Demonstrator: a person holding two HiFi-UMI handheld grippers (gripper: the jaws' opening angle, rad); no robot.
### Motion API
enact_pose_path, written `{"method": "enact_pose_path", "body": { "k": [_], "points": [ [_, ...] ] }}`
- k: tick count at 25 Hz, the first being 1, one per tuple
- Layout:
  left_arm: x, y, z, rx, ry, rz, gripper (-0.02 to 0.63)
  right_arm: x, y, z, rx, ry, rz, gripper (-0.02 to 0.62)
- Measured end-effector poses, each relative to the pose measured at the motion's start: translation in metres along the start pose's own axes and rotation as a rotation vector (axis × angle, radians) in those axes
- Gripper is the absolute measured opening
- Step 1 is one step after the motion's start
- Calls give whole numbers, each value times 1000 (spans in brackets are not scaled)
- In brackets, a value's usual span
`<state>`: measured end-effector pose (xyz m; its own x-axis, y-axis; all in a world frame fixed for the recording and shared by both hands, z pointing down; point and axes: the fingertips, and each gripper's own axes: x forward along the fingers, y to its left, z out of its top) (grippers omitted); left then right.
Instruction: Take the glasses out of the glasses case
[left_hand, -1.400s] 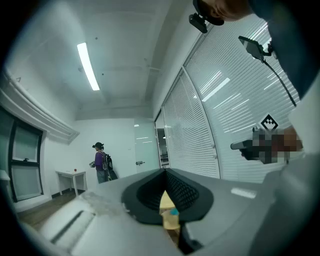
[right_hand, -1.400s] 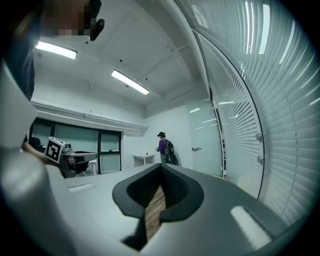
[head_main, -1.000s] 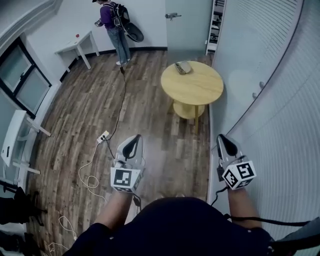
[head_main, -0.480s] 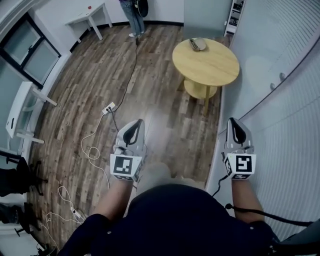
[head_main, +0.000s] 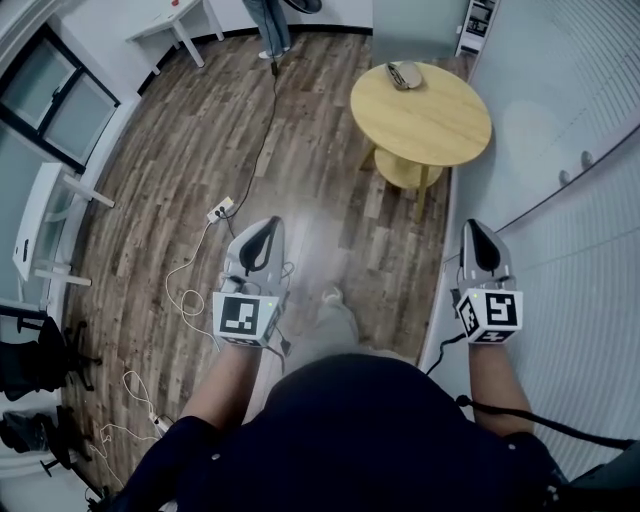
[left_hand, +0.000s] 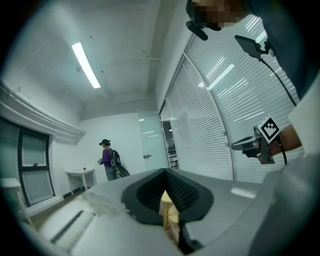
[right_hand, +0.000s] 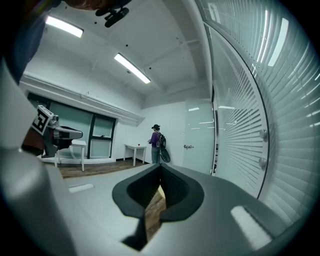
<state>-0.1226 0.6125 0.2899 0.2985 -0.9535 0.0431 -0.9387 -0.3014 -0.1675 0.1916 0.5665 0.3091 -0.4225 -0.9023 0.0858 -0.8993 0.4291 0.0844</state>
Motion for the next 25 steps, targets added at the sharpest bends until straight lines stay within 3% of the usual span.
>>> {"method": "enact_pose_path", "body": {
  "k": [13, 25],
  "points": [
    [129, 79, -4, -37, -35, -69, 6, 102, -35, 17, 64, 7, -116, 9],
    [202, 148, -3, -19, -72, -121, 6, 181, -22, 39, 90, -42, -142, 9]
  ]
}}
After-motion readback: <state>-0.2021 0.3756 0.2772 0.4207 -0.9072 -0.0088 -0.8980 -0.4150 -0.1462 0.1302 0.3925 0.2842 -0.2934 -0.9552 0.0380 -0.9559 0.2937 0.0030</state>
